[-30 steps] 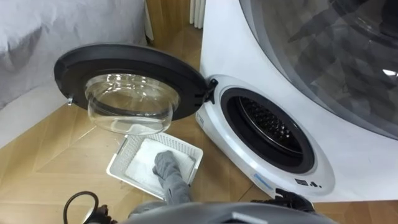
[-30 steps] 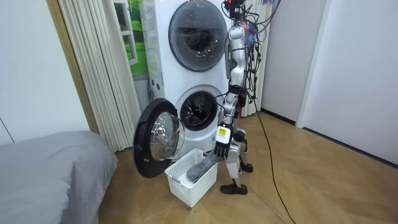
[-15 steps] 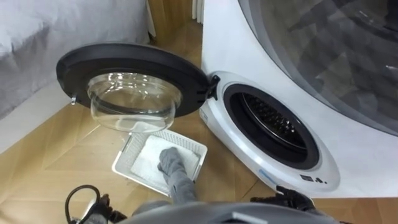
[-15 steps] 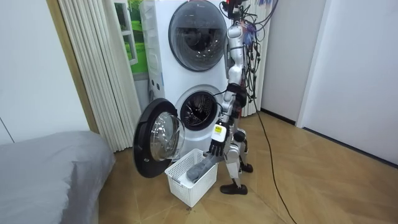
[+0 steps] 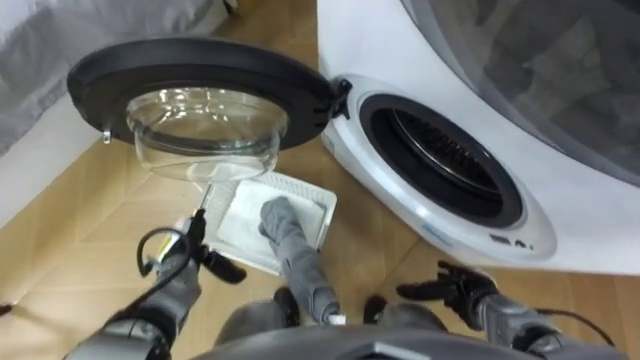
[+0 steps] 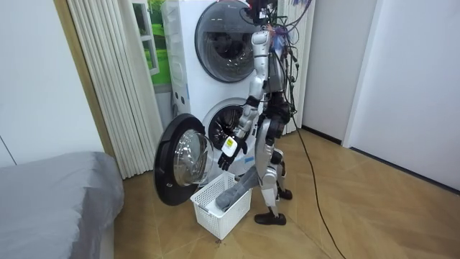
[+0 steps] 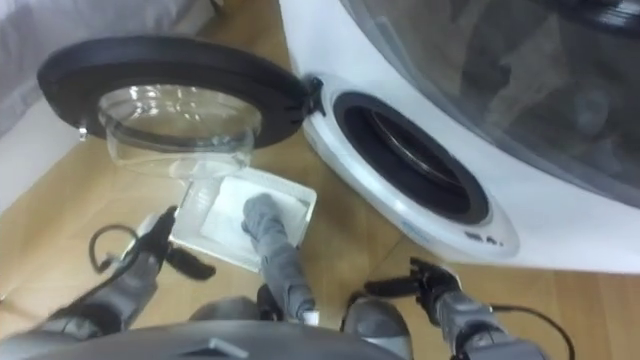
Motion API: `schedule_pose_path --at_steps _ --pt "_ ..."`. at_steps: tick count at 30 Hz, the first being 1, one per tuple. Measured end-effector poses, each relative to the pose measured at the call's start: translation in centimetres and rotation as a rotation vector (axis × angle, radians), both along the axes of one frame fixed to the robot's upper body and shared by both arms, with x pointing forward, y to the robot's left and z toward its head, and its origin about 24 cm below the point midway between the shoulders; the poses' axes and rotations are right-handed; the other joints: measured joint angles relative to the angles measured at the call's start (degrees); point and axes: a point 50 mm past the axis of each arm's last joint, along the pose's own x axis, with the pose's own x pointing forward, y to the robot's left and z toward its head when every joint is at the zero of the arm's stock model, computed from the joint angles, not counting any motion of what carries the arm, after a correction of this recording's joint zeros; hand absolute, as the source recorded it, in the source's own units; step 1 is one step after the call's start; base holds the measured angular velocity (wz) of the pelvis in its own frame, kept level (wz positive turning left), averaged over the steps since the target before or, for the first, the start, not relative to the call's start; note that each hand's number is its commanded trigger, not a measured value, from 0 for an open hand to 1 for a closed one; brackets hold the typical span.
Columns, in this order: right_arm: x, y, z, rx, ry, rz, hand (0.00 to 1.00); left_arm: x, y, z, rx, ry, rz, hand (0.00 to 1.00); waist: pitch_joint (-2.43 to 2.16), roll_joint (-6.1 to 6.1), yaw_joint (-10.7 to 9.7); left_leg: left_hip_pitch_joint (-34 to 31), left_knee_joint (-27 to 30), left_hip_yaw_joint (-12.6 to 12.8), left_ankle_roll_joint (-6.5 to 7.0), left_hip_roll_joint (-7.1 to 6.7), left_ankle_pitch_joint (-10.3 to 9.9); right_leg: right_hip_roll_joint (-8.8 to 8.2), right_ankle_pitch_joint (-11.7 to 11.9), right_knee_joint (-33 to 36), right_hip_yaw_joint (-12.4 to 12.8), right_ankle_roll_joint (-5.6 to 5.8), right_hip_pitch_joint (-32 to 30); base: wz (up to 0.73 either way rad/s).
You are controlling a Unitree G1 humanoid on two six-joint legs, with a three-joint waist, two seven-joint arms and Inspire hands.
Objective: Put towel into washing machine
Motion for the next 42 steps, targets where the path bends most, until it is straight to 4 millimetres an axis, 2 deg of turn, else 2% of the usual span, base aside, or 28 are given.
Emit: schedule_pose_path --at_steps 4,5,6,7,9,11,13,15,18,21,26,28,32,36,40,42 --pt "1.8 0.6 0.5 0.0 -0.046 0.007 0.0 1.7 -0.8 0.6 -0.01 -0.03 -0.016 0.0 0.64 -0.08 0.07 -5.17 1.88 0.35 0.56 -0.48 0.17 -1.12 -0.58 5.52 0.06 0.03 -7.37 -0.1" --pt "2.5 0.7 0.8 -0.006 -0.068 0.003 0.0 2.4 -1.1 0.9 -0.01 -0.056 -0.021 0.0 1.04 -0.27 0.0 -7.65 3.51 0.44 0.62 -0.65 0.14 -1.64 -1.05 7.34 0.16 0.07 -9.91 0.06" --pt "3.2 0.7 1.0 -0.012 -0.087 -0.003 0.0 3.0 -1.4 1.3 -0.004 -0.077 -0.038 0.0 1.26 -0.39 0.01 -10.51 5.64 0.46 1.18 -0.81 -0.22 -1.9 -1.93 9.32 1.0 0.05 -12.68 0.05" --pt "3.5 0.7 1.2 -0.014 -0.096 -0.006 0.0 3.3 -1.5 1.4 -0.002 -0.086 -0.045 0.0 1.28 -0.37 0.06 -12.05 6.8 0.51 1.6 -0.77 -0.53 -1.91 -2.34 10.35 1.63 0.04 -14.16 0.05" --pt "4.6 0.9 1.6 -0.013 -0.132 -0.027 0.0 4.3 -1.9 2.0 0.014 -0.119 -0.071 0.0 1.75 -0.35 -0.08 -17.4 10.94 0.55 2.04 -0.86 -0.89 -2.78 -3.45 14.72 1.56 -0.03 -19.49 0.08" --pt "4.9 1.0 1.8 -0.007 -0.147 -0.046 0.0 4.9 -2.3 2.3 0.038 -0.136 -0.119 0.0 1.97 -0.09 -0.2 -20.75 14.17 0.56 2.25 -0.6 -1.29 -2.99 -4.15 17.27 1.71 -0.21 -22.48 0.04" --pt "5.3 1.2 1.9 -0.003 -0.158 -0.051 0.0 5.5 -2.7 2.7 0.069 -0.157 -0.167 0.0 2.03 -0.14 -0.33 -23.93 17.38 0.63 2.38 -0.27 -2.76 -3.0 -5.98 20.29 2.81 -0.37 -25.72 -0.07" --pt "6.1 1.4 2.4 0.027 -0.198 -0.081 0.0 6.9 -2.9 3.7 0.1 -0.202 -0.204 0.0 2.22 -0.25 -0.83 -29.33 22.77 1.19 2.65 0.38 -4.59 -3.0 -7.99 25.6 3.93 -0.28 -31.5 -0.1" --pt "6.9 1.6 2.8 0.074 -0.232 -0.133 0.0 7.6 -2.6 4.2 0.164 -0.227 -0.268 0.0 2.37 -0.22 -3.02 -34.53 28.23 1.22 2.58 1.5 -5.88 -2.52 -9.15 30.99 4.65 -0.87 -36.89 -0.12" --pt "7.7 1.5 3.4 0.092 -0.292 -0.147 0.0 8.5 -2.4 5.0 0.262 -0.256 -0.376 0.0 2.52 -0.23 -3.89 -38.98 32.36 1.55 2.45 3.19 -6.59 -1.37 -8.98 34.31 5.53 -1.47 -41.69 -0.28" --pt "9.1 1.9 4.4 0.146 -0.369 -0.143 0.0 10.1 -3.2 6.4 0.39 -0.323 -0.562 0.0 2.66 -0.04 -6.63 -43.98 35.04 2.03 2.39 3.32 -6.61 -1.8 -8.84 37.9 6.25 -1.91 -47.55 -0.04" --pt "9.5 2.0 4.6 0.162 -0.386 -0.145 0.0 11.0 -3.9 7.2 0.422 -0.352 -0.622 0.0 2.73 -0.05 -7.04 -45.68 36.63 2.48 2.53 3.68 -6.85 -1.81 -9.09 39.5 6.46 -2.16 -49.3 -0.03" --pt "10.3 2.4 5.2 0.223 -0.425 -0.142 0.0 12.2 -4.1 8.4 0.476 -0.397 -0.693 0.0 2.82 -0.09 -8.67 -48.05 39.43 3.15 2.86 4.5 -8.09 -1.79 -10.04 42.29 7.23 -2.3 -52.2 -0.06" --pt "11.0 2.9 5.9 0.284 -0.47 -0.127 0.0 13.2 -3.7 9.7 0.528 -0.449 -0.733 0.0 2.83 -0.08 -10.99 -51.82 42.39 3.23 2.94 4.59 -9.2 -1.79 -11.27 45.48 7.75 -2.29 -56.23 0.0" --pt "11.5 3.3 6.4 0.297 -0.502 -0.106 0.0 13.9 -4.4 10.5 0.574 -0.477 -0.806 0.0 2.88 0.01 -11.84 -53.9 45.61 3.21 3.04 5.19 -11.06 -1.76 -12.8 48.28 7.98 -2.26 -58.13 -0.03" --pt "12.1 3.6 6.9 0.303 -0.53 -0.074 0.0 14.4 -4.8 11.2 0.605 -0.506 -0.853 0.0 2.91 0.05 -12.23 -55.49 47.34 3.23 3.27 5.95 -11.95 -1.75 -13.45 49.67 8.11 -2.17 -59.79 -0.04"
